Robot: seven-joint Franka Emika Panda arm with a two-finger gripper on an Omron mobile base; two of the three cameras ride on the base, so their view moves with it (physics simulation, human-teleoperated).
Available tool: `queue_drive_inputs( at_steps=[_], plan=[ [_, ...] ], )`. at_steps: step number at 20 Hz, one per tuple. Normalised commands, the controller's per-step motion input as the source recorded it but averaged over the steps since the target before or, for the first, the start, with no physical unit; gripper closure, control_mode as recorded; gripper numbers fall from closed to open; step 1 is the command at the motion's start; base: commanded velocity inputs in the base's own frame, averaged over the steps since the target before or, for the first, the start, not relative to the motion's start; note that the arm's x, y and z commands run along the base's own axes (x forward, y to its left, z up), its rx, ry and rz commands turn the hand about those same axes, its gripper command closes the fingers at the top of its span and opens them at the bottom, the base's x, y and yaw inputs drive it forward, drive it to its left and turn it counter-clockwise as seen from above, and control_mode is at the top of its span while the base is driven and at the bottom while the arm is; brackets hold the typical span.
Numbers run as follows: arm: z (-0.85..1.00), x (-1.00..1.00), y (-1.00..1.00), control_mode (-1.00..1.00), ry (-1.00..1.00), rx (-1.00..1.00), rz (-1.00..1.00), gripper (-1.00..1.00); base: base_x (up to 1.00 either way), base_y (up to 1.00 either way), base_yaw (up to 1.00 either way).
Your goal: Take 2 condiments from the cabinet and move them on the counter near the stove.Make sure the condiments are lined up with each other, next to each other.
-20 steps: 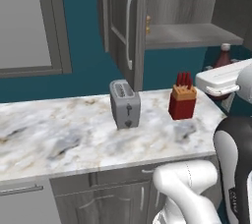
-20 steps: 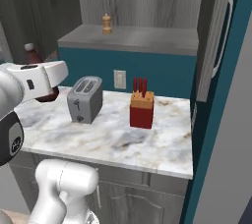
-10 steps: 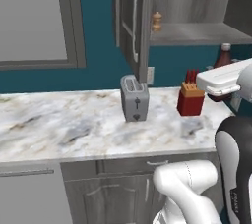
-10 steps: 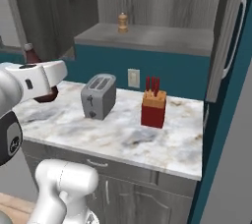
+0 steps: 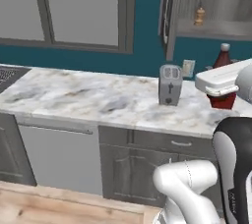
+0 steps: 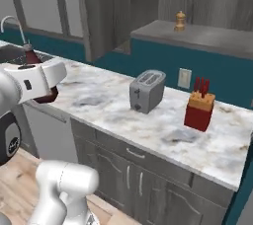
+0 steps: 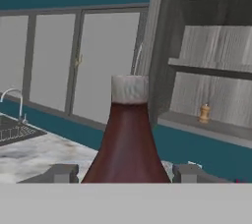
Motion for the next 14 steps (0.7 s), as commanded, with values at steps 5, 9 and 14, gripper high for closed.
queue_drive_inputs(
  at_steps=[5,9,14],
  plan=[
    [0.00,0.00,0.00,1.00,0.00,0.00,0.00,1.00,-0.32,0.53,0.85],
    [0.00,0.00,0.00,1.00,0.00,0.00,0.00,1.00,-0.06,0.34,1.00],
    [0.00,0.00,0.00,1.00,0.00,0.00,0.00,1.00,-0.01,0.23,0.99]
  ],
)
